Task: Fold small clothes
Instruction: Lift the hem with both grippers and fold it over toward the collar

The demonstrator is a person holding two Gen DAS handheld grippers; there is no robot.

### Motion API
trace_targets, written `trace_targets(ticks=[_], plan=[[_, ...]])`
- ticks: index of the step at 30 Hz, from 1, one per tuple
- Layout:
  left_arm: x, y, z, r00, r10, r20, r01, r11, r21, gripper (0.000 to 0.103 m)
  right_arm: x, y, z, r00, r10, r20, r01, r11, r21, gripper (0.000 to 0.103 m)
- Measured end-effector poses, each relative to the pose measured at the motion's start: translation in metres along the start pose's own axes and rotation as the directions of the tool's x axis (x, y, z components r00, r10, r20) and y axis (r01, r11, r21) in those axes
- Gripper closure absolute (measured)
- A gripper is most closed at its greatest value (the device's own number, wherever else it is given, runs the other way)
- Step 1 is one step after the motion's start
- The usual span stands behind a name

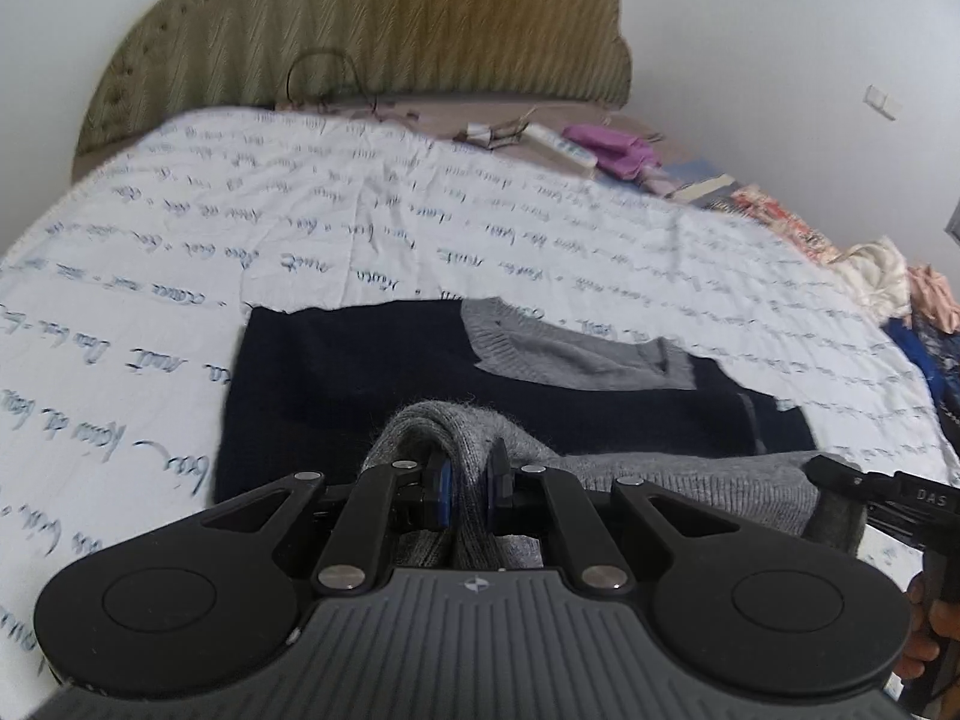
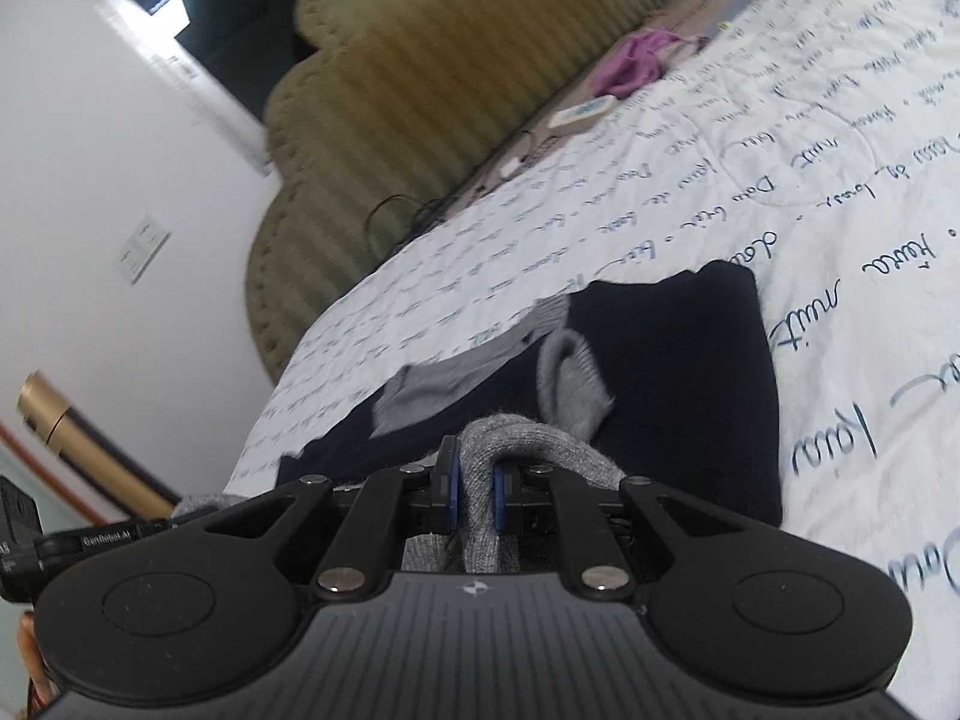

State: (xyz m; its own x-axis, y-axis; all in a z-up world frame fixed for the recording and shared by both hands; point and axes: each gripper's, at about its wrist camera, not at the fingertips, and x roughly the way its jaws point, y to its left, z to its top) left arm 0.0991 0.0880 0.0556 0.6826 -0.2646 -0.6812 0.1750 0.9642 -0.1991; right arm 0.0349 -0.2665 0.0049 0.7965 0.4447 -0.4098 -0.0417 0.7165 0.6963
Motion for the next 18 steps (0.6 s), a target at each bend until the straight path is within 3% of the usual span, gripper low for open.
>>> trace_targets(ticks=[1, 2, 4, 7, 8, 9, 10, 13, 15, 18], plan=[[0.012, 0.003, 0.003, 1.0, 0.0, -0.021, -0.001, 1.0, -0.011, 0.091, 0.007, -0.003, 0.003, 1.0, -0.006, -0.007, 0.006, 1.0, 0.013, 0.093], [0.021, 0.006, 0.004, 0.999, 0.003, -0.043, -0.004, 1.0, -0.03, 0.081, 0.013, -0.007, 0.005, 1.0, -0.012, -0.02, 0.013, 1.0, 0.024, 0.092], [0.036, 0.017, 0.004, 0.997, -0.008, -0.079, 0.002, 0.997, -0.08, 0.078, 0.026, -0.015, 0.007, 0.998, -0.039, -0.047, 0.042, 0.997, 0.058, 0.091], [0.041, 0.035, 0.001, 0.994, -0.05, -0.099, 0.034, 0.986, -0.164, 0.054, 0.033, -0.023, 0.006, 0.995, -0.055, -0.079, 0.062, 0.994, 0.088, 0.089], [0.038, 0.041, 0.0, 0.993, -0.064, -0.095, 0.045, 0.981, -0.188, 0.041, 0.032, -0.024, 0.004, 0.995, -0.048, -0.084, 0.056, 0.994, 0.09, 0.088], [0.033, 0.045, -0.002, 0.994, -0.069, -0.084, 0.05, 0.978, -0.204, 0.036, 0.029, -0.026, 0.003, 0.995, -0.043, -0.088, 0.051, 0.995, 0.09, 0.086], [0.027, 0.05, -0.004, 0.995, -0.069, -0.07, 0.053, 0.977, -0.208, 0.036, 0.026, -0.027, 0.001, 0.995, -0.039, -0.092, 0.047, 0.995, 0.09, 0.084], [0.012, 0.055, -0.011, 0.996, -0.07, -0.059, 0.057, 0.977, -0.204, 0.036, 0.014, -0.03, -0.005, 0.995, -0.025, -0.1, 0.035, 0.995, 0.099, 0.063], [0.006, 0.057, -0.019, 0.992, -0.107, -0.061, 0.092, 0.973, -0.212, 0.036, 0.006, -0.032, -0.009, 0.996, 0.004, -0.095, 0.006, 0.994, 0.108, 0.043], [0.006, 0.055, -0.034, 0.988, -0.126, -0.088, 0.105, 0.972, -0.211, 0.041, -0.003, -0.031, -0.017, 0.995, 0.029, -0.096, -0.018, 0.994, 0.109, 0.043]])
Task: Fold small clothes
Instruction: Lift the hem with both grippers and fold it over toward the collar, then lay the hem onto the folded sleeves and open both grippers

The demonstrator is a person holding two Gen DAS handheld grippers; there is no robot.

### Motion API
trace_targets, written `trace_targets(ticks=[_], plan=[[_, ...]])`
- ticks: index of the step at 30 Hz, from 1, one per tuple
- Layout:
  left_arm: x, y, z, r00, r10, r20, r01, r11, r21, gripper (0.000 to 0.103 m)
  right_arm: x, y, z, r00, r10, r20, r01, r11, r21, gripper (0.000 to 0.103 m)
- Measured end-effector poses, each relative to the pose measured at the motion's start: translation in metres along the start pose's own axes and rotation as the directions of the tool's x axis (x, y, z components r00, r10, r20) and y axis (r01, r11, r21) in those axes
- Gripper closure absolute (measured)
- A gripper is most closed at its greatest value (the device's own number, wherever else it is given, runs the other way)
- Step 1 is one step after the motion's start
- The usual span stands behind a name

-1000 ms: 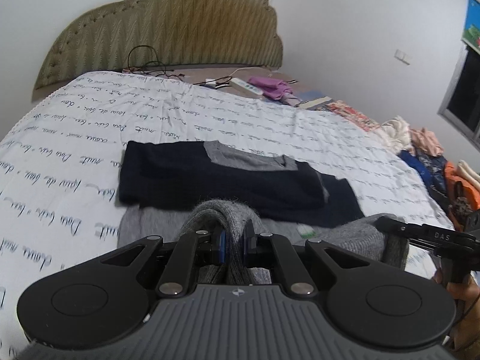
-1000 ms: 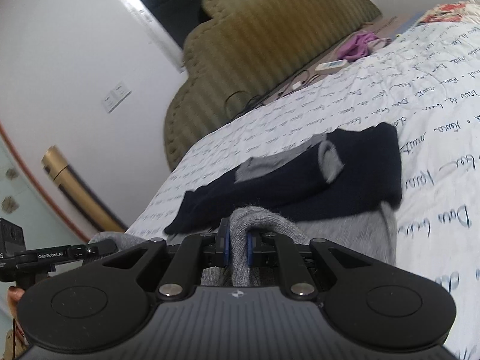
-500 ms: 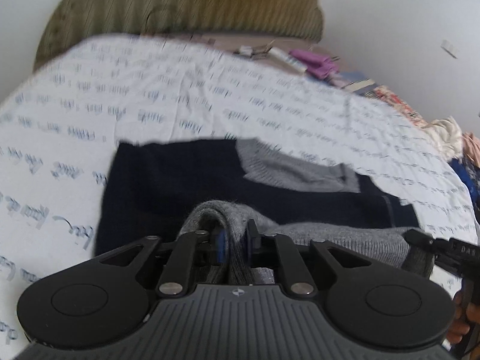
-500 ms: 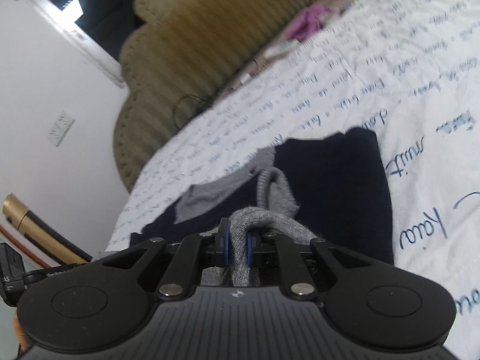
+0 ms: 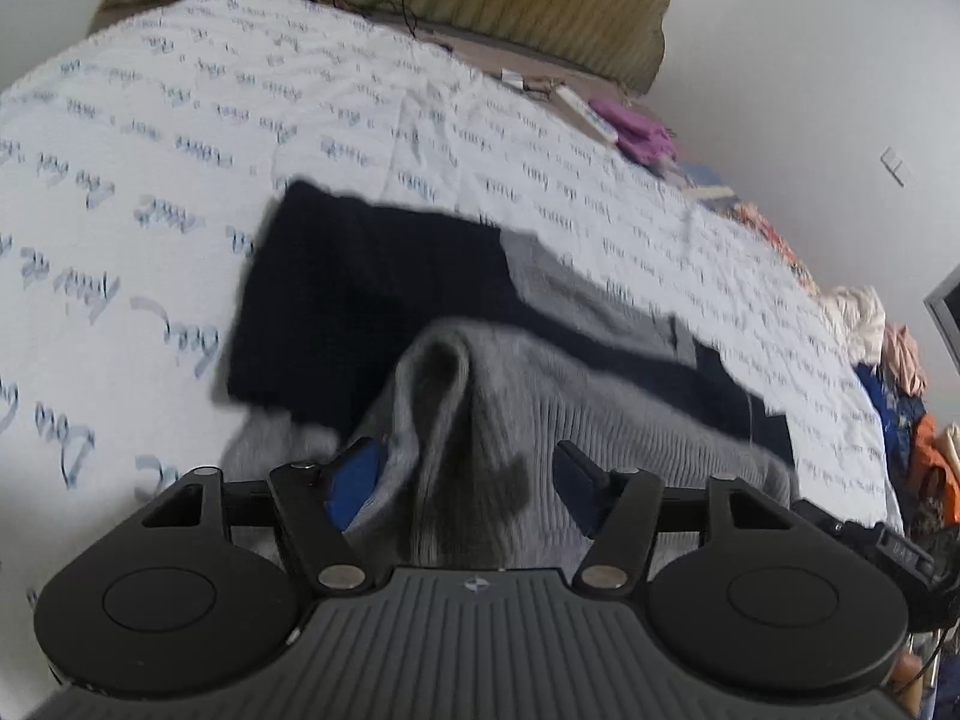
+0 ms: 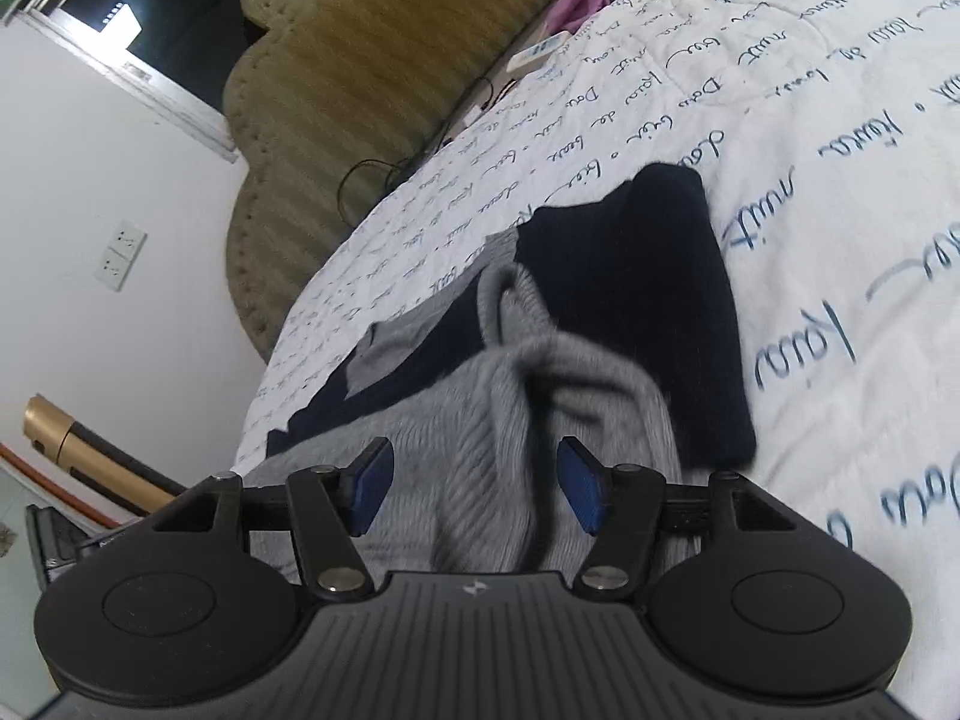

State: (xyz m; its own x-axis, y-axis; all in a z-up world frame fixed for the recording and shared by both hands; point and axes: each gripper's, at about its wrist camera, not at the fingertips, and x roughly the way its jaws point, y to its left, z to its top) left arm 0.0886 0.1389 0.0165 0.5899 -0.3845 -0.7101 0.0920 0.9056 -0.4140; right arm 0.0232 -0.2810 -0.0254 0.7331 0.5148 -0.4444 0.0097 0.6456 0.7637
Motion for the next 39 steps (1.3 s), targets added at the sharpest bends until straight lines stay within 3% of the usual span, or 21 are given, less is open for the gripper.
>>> trace_targets(ticks=[5, 8, 12, 13, 15, 17, 21, 25, 26, 28, 30, 39], plan=[[-0.012, 0.008, -0.021, 0.998, -0.053, 0.024, 0.054, 0.997, -0.05, 0.044, -0.012, 0.003, -0.013, 0.999, 0.046, -0.002, -0.046, 0.999, 0.013, 0.043], [-0.017, 0.012, -0.025, 0.995, -0.096, 0.012, 0.096, 0.993, -0.073, 0.052, -0.012, 0.004, -0.015, 0.998, 0.062, -0.004, -0.062, 0.998, 0.016, 0.044], [-0.02, 0.012, -0.027, 0.99, -0.143, -0.004, 0.141, 0.984, -0.109, 0.055, -0.004, -0.001, -0.014, 0.999, 0.039, 0.007, -0.039, 0.999, 0.034, 0.056], [-0.02, 0.012, -0.027, 0.99, -0.139, 0.001, 0.138, 0.986, -0.096, 0.055, -0.003, -0.002, -0.015, 0.999, 0.037, 0.011, -0.037, 0.998, 0.04, 0.06], [-0.015, 0.006, -0.025, 0.998, -0.065, 0.019, 0.066, 0.995, -0.069, 0.055, -0.001, -0.005, -0.016, 1.0, 0.024, 0.013, -0.025, 0.999, 0.041, 0.073], [-0.009, 0.002, -0.022, 0.999, -0.013, 0.039, 0.014, 0.999, -0.037, 0.055, 0.0, -0.01, -0.016, 1.0, 0.021, 0.014, -0.022, 0.998, 0.059, 0.078], [0.011, 0.009, -0.019, 0.999, -0.048, -0.008, 0.047, 0.996, -0.072, 0.053, -0.002, -0.013, -0.016, 1.0, 0.025, 0.016, -0.026, 0.998, 0.064, 0.079], [0.027, 0.017, -0.019, 0.997, -0.077, 0.014, 0.078, 0.988, -0.132, 0.053, 0.001, -0.011, -0.016, 1.0, 0.019, 0.011, -0.02, 0.998, 0.051, 0.079], [0.028, 0.02, -0.02, 0.996, -0.083, 0.026, 0.086, 0.985, -0.151, 0.055, 0.002, -0.01, -0.016, 1.0, 0.016, 0.011, -0.017, 0.999, 0.047, 0.079], [0.027, 0.022, -0.021, 0.997, -0.071, 0.023, 0.074, 0.983, -0.168, 0.091, 0.002, -0.007, -0.016, 1.0, 0.007, 0.017, -0.008, 0.999, 0.034, 0.085], [0.023, 0.023, -0.021, 0.997, -0.078, 0.017, 0.08, 0.982, -0.17, 0.092, 0.0, -0.004, -0.016, 0.999, 0.0, 0.033, -0.001, 1.0, 0.018, 0.092], [-0.025, -0.027, 0.005, 0.989, -0.065, 0.136, 0.061, 0.997, 0.037, 0.092, -0.015, 0.013, 0.006, 0.991, 0.102, 0.08, -0.102, 0.995, -0.004, 0.093]])
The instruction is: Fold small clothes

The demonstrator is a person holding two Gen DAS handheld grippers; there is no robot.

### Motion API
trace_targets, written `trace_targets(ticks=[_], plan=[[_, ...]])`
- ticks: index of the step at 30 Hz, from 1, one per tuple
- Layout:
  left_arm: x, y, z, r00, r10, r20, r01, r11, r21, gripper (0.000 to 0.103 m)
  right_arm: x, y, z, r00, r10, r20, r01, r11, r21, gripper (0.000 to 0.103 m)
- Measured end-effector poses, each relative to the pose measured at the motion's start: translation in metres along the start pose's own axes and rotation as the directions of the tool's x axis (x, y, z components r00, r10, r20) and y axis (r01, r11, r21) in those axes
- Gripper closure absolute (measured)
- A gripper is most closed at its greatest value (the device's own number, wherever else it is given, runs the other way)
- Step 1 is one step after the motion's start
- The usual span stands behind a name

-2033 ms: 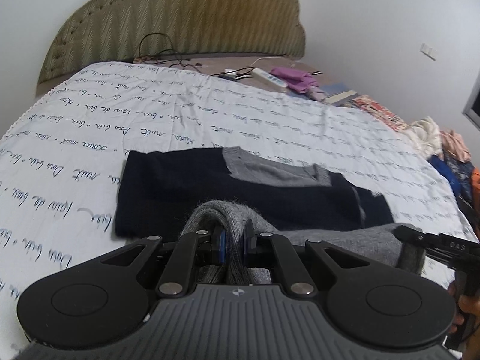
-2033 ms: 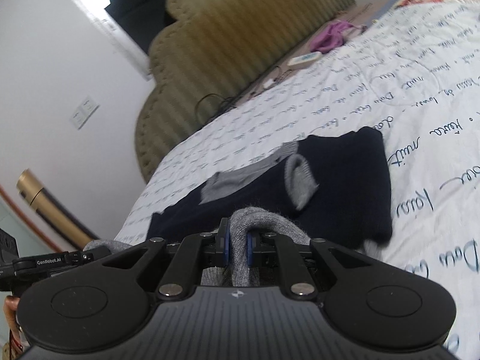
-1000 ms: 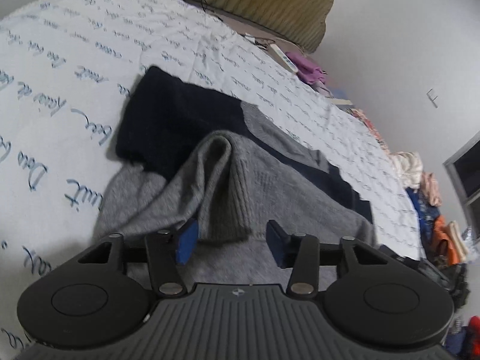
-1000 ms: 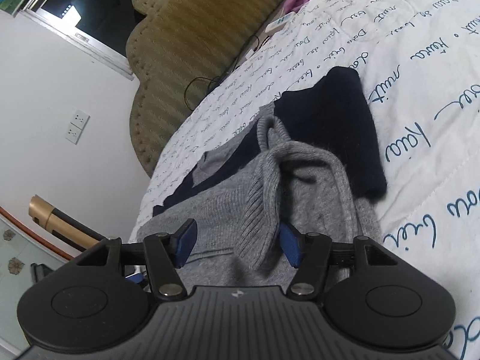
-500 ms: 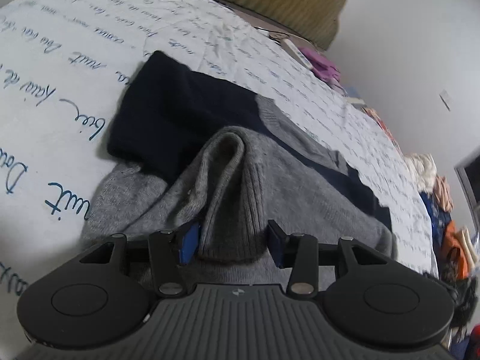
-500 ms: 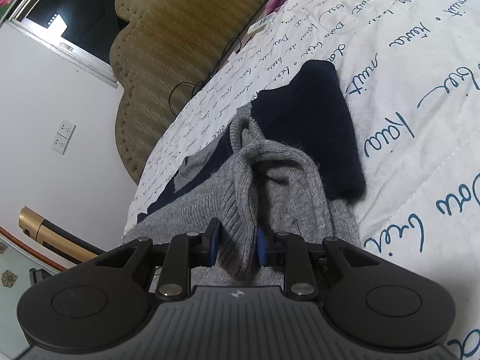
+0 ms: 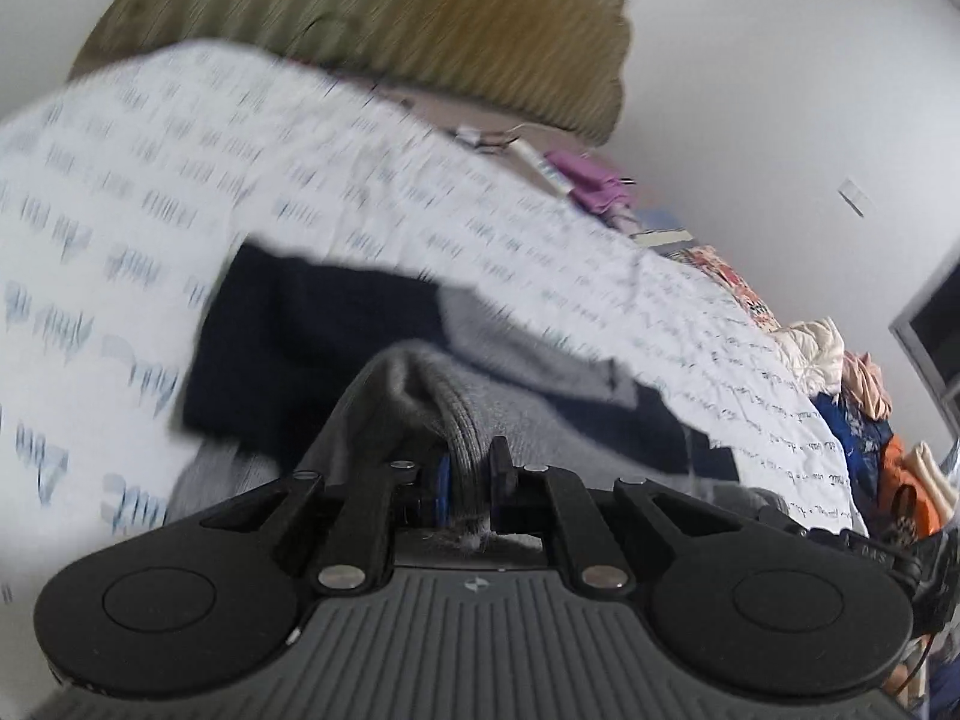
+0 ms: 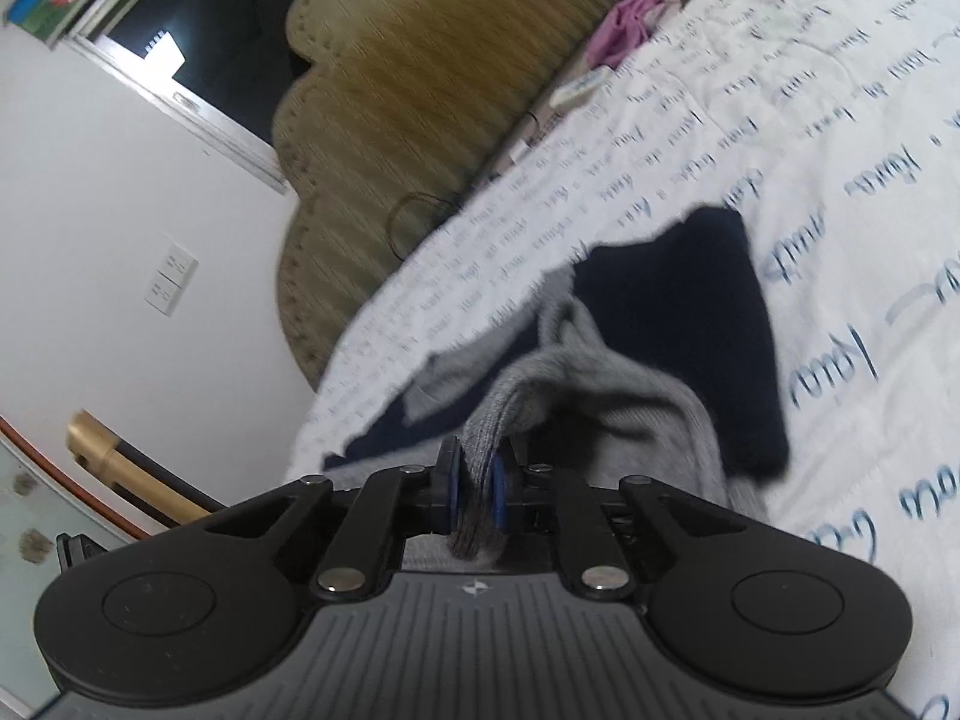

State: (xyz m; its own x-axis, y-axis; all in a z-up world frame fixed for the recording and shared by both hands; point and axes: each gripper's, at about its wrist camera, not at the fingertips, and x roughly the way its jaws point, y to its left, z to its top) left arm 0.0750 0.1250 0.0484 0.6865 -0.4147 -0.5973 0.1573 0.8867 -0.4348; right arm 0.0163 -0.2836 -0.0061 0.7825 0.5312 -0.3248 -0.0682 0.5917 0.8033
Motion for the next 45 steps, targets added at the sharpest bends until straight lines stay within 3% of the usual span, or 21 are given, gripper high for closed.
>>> trace_targets(ticks=[6, 14, 15, 17, 18, 20, 21, 23, 25, 27, 29, 30, 32, 34, 36, 37, 39, 41, 42, 43, 45], plan=[[0.03, -0.019, 0.035, 0.998, 0.069, 0.014, -0.07, 0.997, 0.03, 0.092, 0.011, -0.007, 0.027, 0.998, 0.021, 0.062, -0.024, 0.998, 0.056, 0.097], [0.098, 0.008, 0.065, 0.987, 0.157, -0.04, -0.16, 0.982, -0.098, 0.09, 0.05, -0.025, 0.07, 0.989, -0.075, 0.126, 0.061, 0.992, 0.112, 0.097], [0.106, 0.012, 0.067, 0.984, 0.168, -0.055, -0.172, 0.98, -0.095, 0.075, 0.056, -0.029, 0.074, 0.989, -0.084, 0.121, 0.069, 0.99, 0.126, 0.097], [0.111, 0.02, 0.067, 0.979, 0.196, -0.058, -0.201, 0.973, -0.112, 0.067, 0.071, -0.037, 0.078, 0.989, -0.122, 0.083, 0.109, 0.985, 0.137, 0.096], [0.109, 0.023, 0.067, 0.977, 0.208, -0.051, -0.213, 0.97, -0.12, 0.05, 0.078, -0.04, 0.078, 0.986, -0.157, 0.062, 0.148, 0.98, 0.135, 0.095], [0.098, 0.029, 0.069, 0.976, 0.218, -0.009, -0.218, 0.968, -0.125, 0.026, 0.085, -0.042, 0.076, 0.972, -0.23, 0.035, 0.225, 0.967, 0.117, 0.094], [0.09, 0.032, 0.071, 0.973, 0.232, 0.019, -0.227, 0.966, -0.125, 0.021, 0.083, -0.039, 0.073, 0.966, -0.254, 0.046, 0.25, 0.964, 0.092, 0.094], [0.076, 0.037, 0.075, 0.963, 0.264, 0.051, -0.257, 0.96, -0.112, 0.021, 0.073, -0.032, 0.066, 0.947, -0.3, 0.119, 0.296, 0.954, 0.049, 0.092], [0.066, 0.04, 0.08, 0.951, 0.303, 0.063, -0.296, 0.95, -0.095, 0.021, 0.066, -0.02, 0.064, 0.925, -0.331, 0.187, 0.335, 0.942, 0.014, 0.081], [0.055, 0.039, 0.08, 0.947, 0.311, 0.074, -0.307, 0.95, -0.061, 0.021, 0.062, -0.008, 0.066, 0.895, -0.362, 0.262, 0.379, 0.925, -0.017, 0.035], [0.046, 0.032, 0.073, 0.944, 0.315, 0.099, -0.318, 0.948, 0.015, 0.021, 0.056, 0.008, 0.065, 0.875, -0.353, 0.331, 0.397, 0.915, -0.072, 0.026], [0.043, 0.026, 0.068, 0.937, 0.33, 0.115, -0.338, 0.939, 0.057, 0.021, 0.055, 0.016, 0.064, 0.873, -0.344, 0.346, 0.404, 0.907, -0.117, 0.026], [0.043, 0.015, 0.057, 0.934, 0.33, 0.134, -0.351, 0.92, 0.176, 0.021, 0.065, 0.031, 0.061, 0.902, -0.31, 0.302, 0.385, 0.893, -0.233, 0.026], [0.051, 0.001, 0.048, 0.934, 0.328, 0.143, -0.356, 0.884, 0.303, 0.02, 0.082, 0.04, 0.054, 0.95, -0.267, 0.163, 0.307, 0.895, -0.323, 0.025], [0.063, -0.013, 0.036, 0.92, 0.35, 0.177, -0.392, 0.824, 0.409, 0.018, 0.103, 0.041, 0.042, 0.965, -0.262, 0.021, 0.25, 0.894, -0.373, 0.025], [0.071, -0.016, 0.031, 0.907, 0.375, 0.191, -0.421, 0.789, 0.447, 0.017, 0.114, 0.04, 0.035, 0.956, -0.294, -0.023, 0.262, 0.881, -0.393, 0.025], [0.087, -0.012, 0.026, 0.864, 0.462, 0.201, -0.499, 0.728, 0.47, 0.019, 0.13, 0.034, 0.025, 0.912, -0.408, -0.046, 0.35, 0.831, -0.433, 0.025], [0.096, 0.003, 0.029, 0.82, 0.538, 0.194, -0.564, 0.704, 0.431, 0.027, 0.129, 0.025, 0.021, 0.878, -0.478, 0.012, 0.434, 0.788, -0.436, 0.025], [0.094, 0.011, 0.033, 0.821, 0.543, 0.176, -0.564, 0.724, 0.397, 0.032, 0.123, 0.024, 0.022, 0.871, -0.49, 0.036, 0.459, 0.785, -0.416, 0.025], [0.089, 0.021, 0.039, 0.847, 0.51, 0.152, -0.528, 0.771, 0.355, 0.032, 0.117, 0.027, 0.024, 0.864, -0.499, 0.059, 0.479, 0.783, -0.397, 0.025], [0.079, 0.034, 0.051, 0.917, 0.388, 0.096, -0.399, 0.878, 0.264, 0.031, 0.108, 0.04, 0.024, 0.87, -0.481, 0.112, 0.48, 0.77, -0.419, 0.025]])
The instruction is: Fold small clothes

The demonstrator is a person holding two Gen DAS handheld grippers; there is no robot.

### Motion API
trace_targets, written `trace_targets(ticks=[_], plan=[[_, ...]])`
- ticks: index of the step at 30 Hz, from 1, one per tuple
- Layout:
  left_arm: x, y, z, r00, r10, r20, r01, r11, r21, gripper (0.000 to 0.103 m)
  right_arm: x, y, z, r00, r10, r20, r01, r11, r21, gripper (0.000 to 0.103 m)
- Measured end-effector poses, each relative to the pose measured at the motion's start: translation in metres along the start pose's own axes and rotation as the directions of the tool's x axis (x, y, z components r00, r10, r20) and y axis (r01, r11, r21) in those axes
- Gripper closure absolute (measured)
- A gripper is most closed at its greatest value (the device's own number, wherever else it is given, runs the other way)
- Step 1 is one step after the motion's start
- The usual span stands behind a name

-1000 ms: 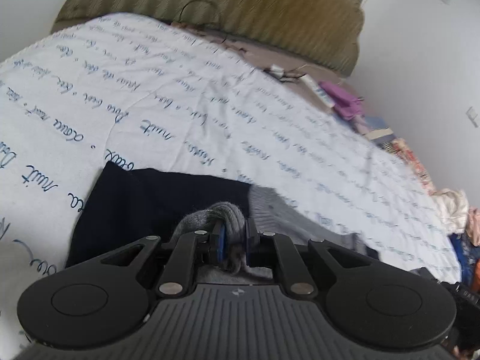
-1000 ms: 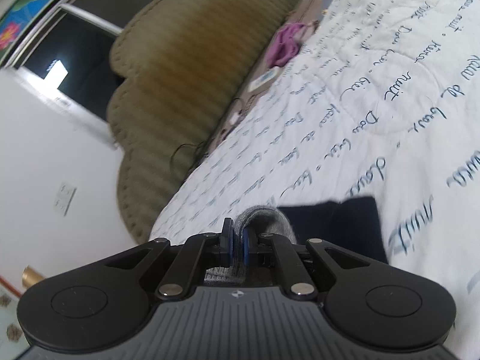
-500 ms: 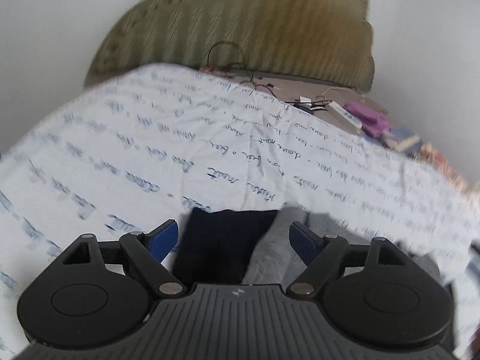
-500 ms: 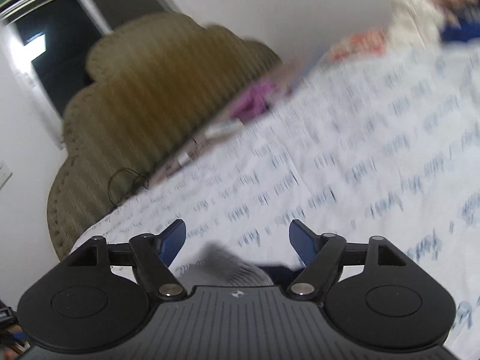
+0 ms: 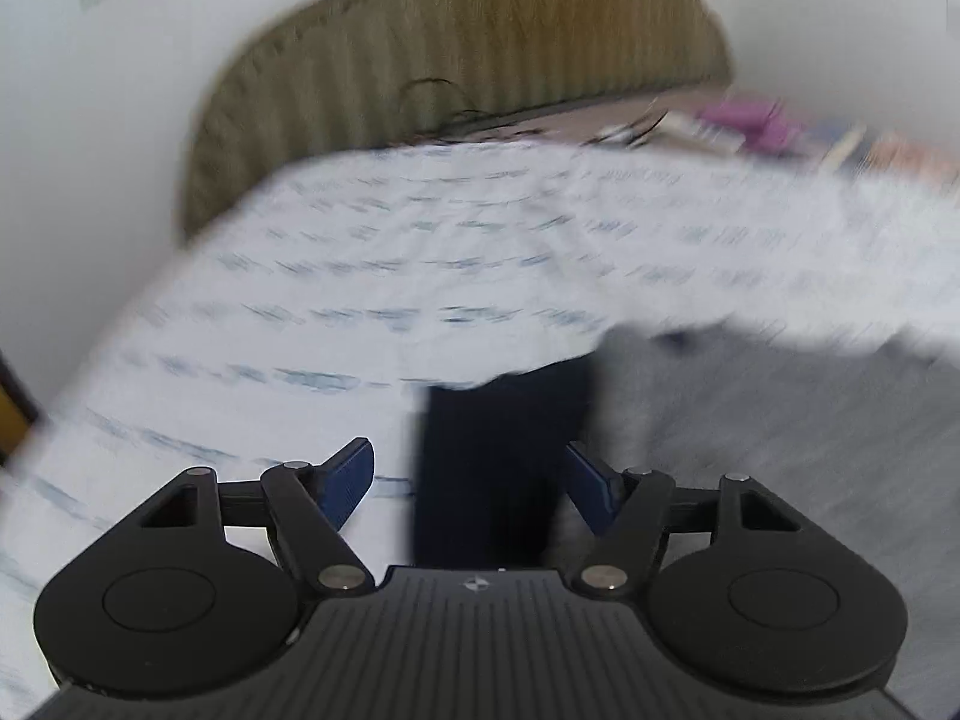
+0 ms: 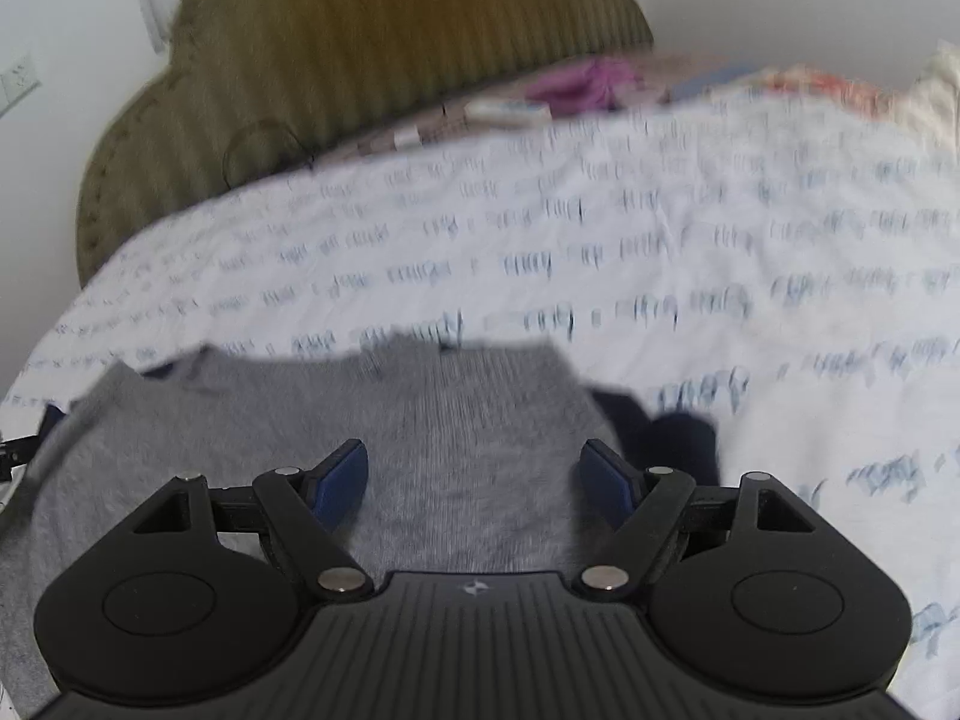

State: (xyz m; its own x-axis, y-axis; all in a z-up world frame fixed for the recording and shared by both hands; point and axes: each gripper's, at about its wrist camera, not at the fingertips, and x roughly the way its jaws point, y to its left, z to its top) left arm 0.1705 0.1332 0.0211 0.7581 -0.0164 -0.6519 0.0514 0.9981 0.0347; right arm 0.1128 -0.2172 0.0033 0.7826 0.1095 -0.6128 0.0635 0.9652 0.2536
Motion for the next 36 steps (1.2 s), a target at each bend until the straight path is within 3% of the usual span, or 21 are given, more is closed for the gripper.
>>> trace_targets(ticks=[2, 4, 7, 9, 12, 14, 15, 17, 18, 20, 22, 25, 27, 28, 30, 31, 33, 35, 36], plan=[[0.004, 0.01, 0.009, 0.992, -0.121, -0.031, 0.117, 0.988, -0.096, 0.031, -0.011, 0.003, 0.003, 0.998, -0.005, 0.059, 0.006, 1.0, -0.019, 0.025], [0.016, 0.015, 0.017, 0.973, -0.224, -0.063, 0.211, 0.964, -0.161, 0.031, -0.013, -0.006, 0.008, 0.996, -0.003, 0.09, 0.001, 1.0, 0.03, 0.025], [0.039, 0.013, 0.02, 0.943, -0.315, -0.105, 0.282, 0.927, -0.248, 0.035, 0.001, -0.032, 0.012, 0.998, -0.003, 0.061, -0.007, 0.988, 0.151, 0.025], [0.055, 0.015, 0.02, 0.916, -0.384, -0.117, 0.328, 0.884, -0.332, 0.037, 0.016, -0.047, 0.013, 1.0, 0.004, 0.028, -0.01, 0.978, 0.209, 0.025], [0.074, 0.018, 0.022, 0.861, -0.497, -0.107, 0.409, 0.801, -0.437, 0.037, 0.033, -0.054, 0.005, 1.0, 0.021, -0.022, -0.016, 0.975, 0.222, 0.025], [0.079, 0.012, 0.024, 0.851, -0.515, -0.103, 0.424, 0.79, -0.443, 0.046, 0.036, -0.048, 0.0, 1.0, 0.005, -0.018, -0.002, 0.982, 0.186, 0.025], [0.08, 0.008, 0.025, 0.859, -0.501, -0.108, 0.415, 0.803, -0.427, 0.066, 0.036, -0.045, 0.0, 1.0, -0.006, -0.017, 0.009, 0.986, 0.169, 0.025], [0.079, 0.001, 0.025, 0.886, -0.449, -0.119, 0.375, 0.842, -0.388, 0.087, 0.037, -0.042, -0.002, 1.0, -0.018, -0.016, 0.02, 0.989, 0.148, 0.023], [0.077, -0.001, 0.025, 0.905, -0.409, -0.112, 0.346, 0.865, -0.365, 0.095, 0.036, -0.041, -0.001, 1.0, -0.02, -0.015, 0.022, 0.989, 0.144, 0.022], [0.067, -0.004, 0.026, 0.951, -0.299, -0.074, 0.269, 0.924, -0.273, 0.095, 0.035, -0.041, -0.002, 1.0, -0.018, -0.012, 0.02, 0.99, 0.14, 0.022], [0.058, -0.005, 0.028, 0.98, -0.197, -0.026, 0.189, 0.962, -0.196, 0.092, 0.034, -0.043, -0.002, 1.0, -0.013, -0.009, 0.015, 0.99, 0.14, 0.022], [0.056, 0.004, 0.032, 0.998, -0.069, -0.01, 0.066, 0.983, -0.171, 0.086, 0.032, -0.042, -0.001, 0.999, -0.033, -0.006, 0.033, 0.99, 0.137, 0.022], [0.053, 0.005, 0.032, 1.0, 0.002, -0.011, -0.004, 0.991, -0.13, 0.079, 0.019, -0.037, 0.001, 0.996, -0.071, 0.046, 0.064, 0.987, 0.148, 0.022], [0.048, 0.005, 0.032, 1.0, 0.004, -0.01, -0.005, 0.993, -0.119, 0.077, 0.01, -0.032, 0.001, 0.995, -0.063, 0.081, 0.052, 0.99, 0.131, 0.022], [0.033, 0.002, 0.027, 0.999, -0.031, 0.016, 0.032, 0.994, -0.101, 0.063, -0.005, -0.017, 0.0, 0.993, -0.014, 0.115, 0.007, 0.998, 0.062, 0.022], [0.024, -0.002, 0.023, 0.999, -0.044, 0.028, 0.046, 0.995, -0.085, 0.058, -0.01, -0.009, -0.002, 0.993, 0.017, 0.117, -0.02, 0.999, 0.025, 0.022], [0.014, -0.014, 0.014, 0.998, -0.049, 0.05, 0.051, 0.998, -0.025, 0.039, -0.013, 0.006, -0.009, 0.994, 0.081, 0.077, -0.079, 0.996, -0.04, 0.022], [0.018, -0.031, 0.001, 1.0, 0.012, 0.023, -0.014, 0.996, 0.089, 0.037, -0.006, 0.015, -0.017, 0.994, 0.106, 0.007, -0.105, 0.991, -0.079, 0.02], [0.026, -0.038, -0.006, 0.997, 0.074, -0.006, -0.073, 0.987, 0.143, 0.037, 0.001, 0.017, -0.021, 0.996, 0.081, -0.032, -0.083, 0.992, -0.096, 0.02]])
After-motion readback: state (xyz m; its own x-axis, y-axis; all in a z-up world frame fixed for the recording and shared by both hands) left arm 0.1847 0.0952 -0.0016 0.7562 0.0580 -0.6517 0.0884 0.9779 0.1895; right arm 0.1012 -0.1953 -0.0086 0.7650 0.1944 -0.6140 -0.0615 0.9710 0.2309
